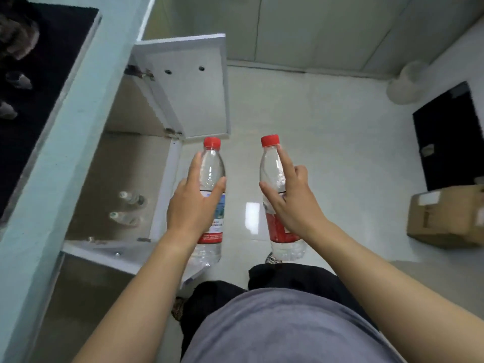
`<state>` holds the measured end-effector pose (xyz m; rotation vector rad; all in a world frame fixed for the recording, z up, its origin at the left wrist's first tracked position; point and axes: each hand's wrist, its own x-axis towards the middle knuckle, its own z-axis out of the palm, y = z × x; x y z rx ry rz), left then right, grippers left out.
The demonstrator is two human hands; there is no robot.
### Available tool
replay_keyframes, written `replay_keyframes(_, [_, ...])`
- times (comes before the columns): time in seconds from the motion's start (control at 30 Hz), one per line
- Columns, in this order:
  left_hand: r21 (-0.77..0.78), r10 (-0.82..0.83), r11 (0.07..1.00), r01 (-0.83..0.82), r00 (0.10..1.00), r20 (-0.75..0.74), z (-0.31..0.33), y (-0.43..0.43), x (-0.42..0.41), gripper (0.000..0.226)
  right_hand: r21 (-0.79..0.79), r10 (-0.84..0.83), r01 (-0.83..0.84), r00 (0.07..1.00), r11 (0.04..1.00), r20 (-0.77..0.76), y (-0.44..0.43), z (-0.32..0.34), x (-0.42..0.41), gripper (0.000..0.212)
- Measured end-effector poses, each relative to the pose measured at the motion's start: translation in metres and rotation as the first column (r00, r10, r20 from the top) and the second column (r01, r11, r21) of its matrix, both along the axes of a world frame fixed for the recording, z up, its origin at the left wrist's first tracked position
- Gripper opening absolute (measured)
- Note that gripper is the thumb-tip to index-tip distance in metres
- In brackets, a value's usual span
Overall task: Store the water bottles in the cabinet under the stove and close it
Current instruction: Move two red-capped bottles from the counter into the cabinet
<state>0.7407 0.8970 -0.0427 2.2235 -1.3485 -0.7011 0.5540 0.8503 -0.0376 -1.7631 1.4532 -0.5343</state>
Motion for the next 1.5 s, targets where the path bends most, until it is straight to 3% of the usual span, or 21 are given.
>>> replay_keyframes(0.2, [0.03,-0.157,0.987,0.159,0.986,-0.057,-0.008,-0.092,-0.084,0.066,0.021,-0.179,0.18,0.983,0.983,-0.046,-0.053,0.003,-0.09,0.073])
replay_keyframes(0.37, [0.034,-0.197,0.979,0.199,0.979,-0.053,-0.011,-0.15,-0.096,0.066,0.037,-0.181,0.182,0.983,0.983,-0.028,-0.107,0.0,-0.101,0.073])
replay_keyframes(0.83, [-0.014,0.066,0.998,-0.066,0.998,0.019,0.014,-0.345,0.035,0.068,-0.031,0.087,-0.086,0.995,0.996,0.047,-0.357,0.024,0.037,0.072])
replay_keyframes(1.0, [0.024,0.245,0.969,-0.245,0.969,0.034,0.016,-0.371,0.08,0.067,-0.026,0.286,-0.285,0.956,0.958,0.071,-0.422,0.025,0.099,0.072])
replay_keyframes(1.1, [0.081,0.404,0.911,-0.405,0.914,0.028,0.01,-0.375,0.098,0.068,-0.029,0.481,-0.48,0.877,0.877,0.025,-0.456,0.019,0.142,0.071])
replay_keyframes(1.23, [0.097,0.64,0.765,-0.637,0.768,-0.004,0.005,-0.377,0.113,0.071,-0.033,0.741,-0.74,0.671,0.672,0.026,-0.49,0.011,0.202,0.071])
replay_keyframes(1.37, [0.115,0.827,0.557,-0.823,0.562,0.013,0.008,-0.37,0.107,0.068,-0.007,0.871,-0.871,0.49,0.491,0.033,-0.514,0.005,0.245,0.068])
replay_keyframes(1.5, [0.132,0.911,0.405,-0.905,0.411,0.024,0.004,-0.349,0.105,0.069,0.013,0.953,-0.955,0.298,0.297,0.048,-0.504,-0.005,0.283,0.067])
